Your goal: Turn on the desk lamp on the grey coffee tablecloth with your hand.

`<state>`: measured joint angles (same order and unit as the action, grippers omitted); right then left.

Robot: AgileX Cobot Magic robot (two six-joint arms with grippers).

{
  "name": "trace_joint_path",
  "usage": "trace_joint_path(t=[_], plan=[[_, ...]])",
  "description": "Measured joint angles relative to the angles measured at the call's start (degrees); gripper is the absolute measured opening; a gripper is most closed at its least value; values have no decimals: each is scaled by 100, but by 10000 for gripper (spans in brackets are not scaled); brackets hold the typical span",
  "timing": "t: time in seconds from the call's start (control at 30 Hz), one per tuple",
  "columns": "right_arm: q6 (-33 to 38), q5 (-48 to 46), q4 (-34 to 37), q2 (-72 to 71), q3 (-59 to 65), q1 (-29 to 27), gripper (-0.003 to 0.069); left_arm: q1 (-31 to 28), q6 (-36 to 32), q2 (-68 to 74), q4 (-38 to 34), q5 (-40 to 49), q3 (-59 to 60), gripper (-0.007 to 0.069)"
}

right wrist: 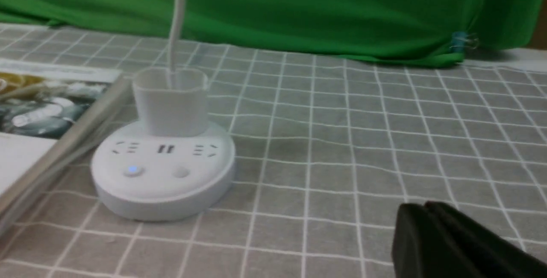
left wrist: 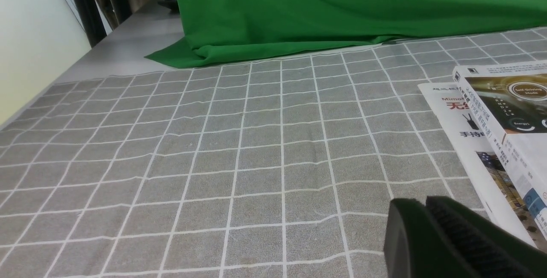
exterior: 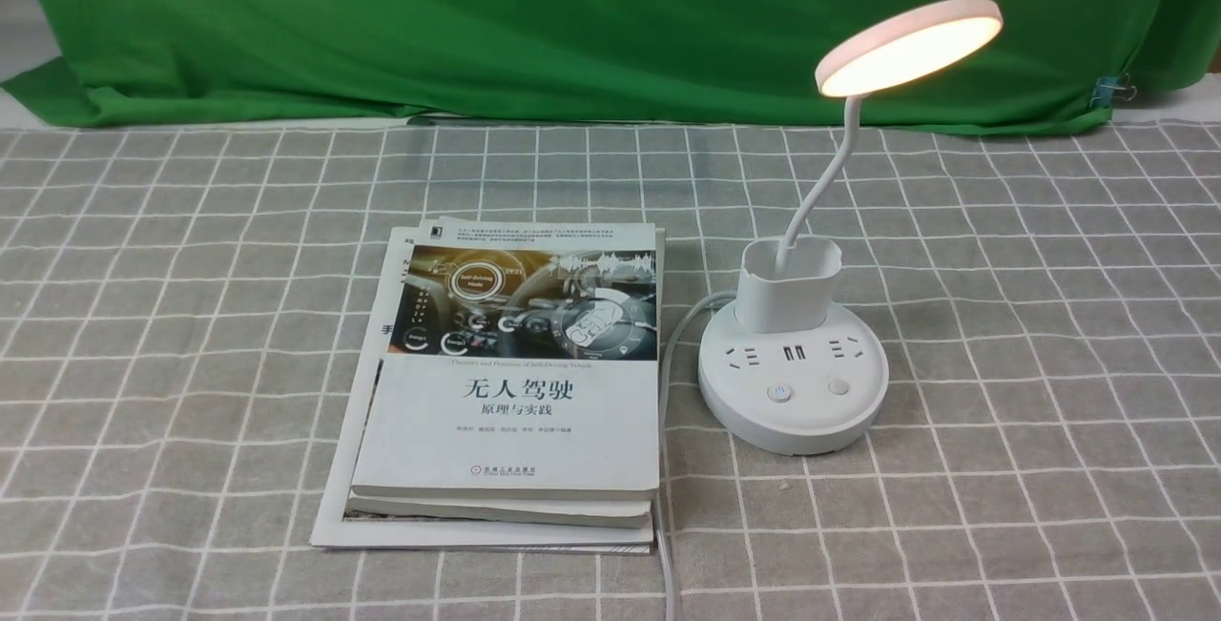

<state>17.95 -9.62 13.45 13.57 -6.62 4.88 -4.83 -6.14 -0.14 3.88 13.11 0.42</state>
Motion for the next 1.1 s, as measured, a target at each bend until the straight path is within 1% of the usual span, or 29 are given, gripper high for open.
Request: trace_joint_path(t=[0.17, 0.27, 0.33, 0.5, 0.83, 1.1], plan=[[168, 17, 0, -882, 669, -186, 26, 0, 0, 0, 0, 0, 0, 19], [197, 8, 0, -1070, 705, -186, 26, 0, 5, 0, 0, 0, 0, 19], [229, -215, -101, -1300, 705, -186, 26, 0, -1, 0, 0, 0, 0, 19], [228, -408, -218, -1350, 705, -186, 26, 0, -1, 0, 0, 5, 0, 19], [128, -447, -243, -1350, 705, -186, 27, 0, -1, 0, 0, -1, 0, 19], [124, -450, -243, -1350, 705, -186, 49, 0, -4, 0, 0, -1, 0, 19]])
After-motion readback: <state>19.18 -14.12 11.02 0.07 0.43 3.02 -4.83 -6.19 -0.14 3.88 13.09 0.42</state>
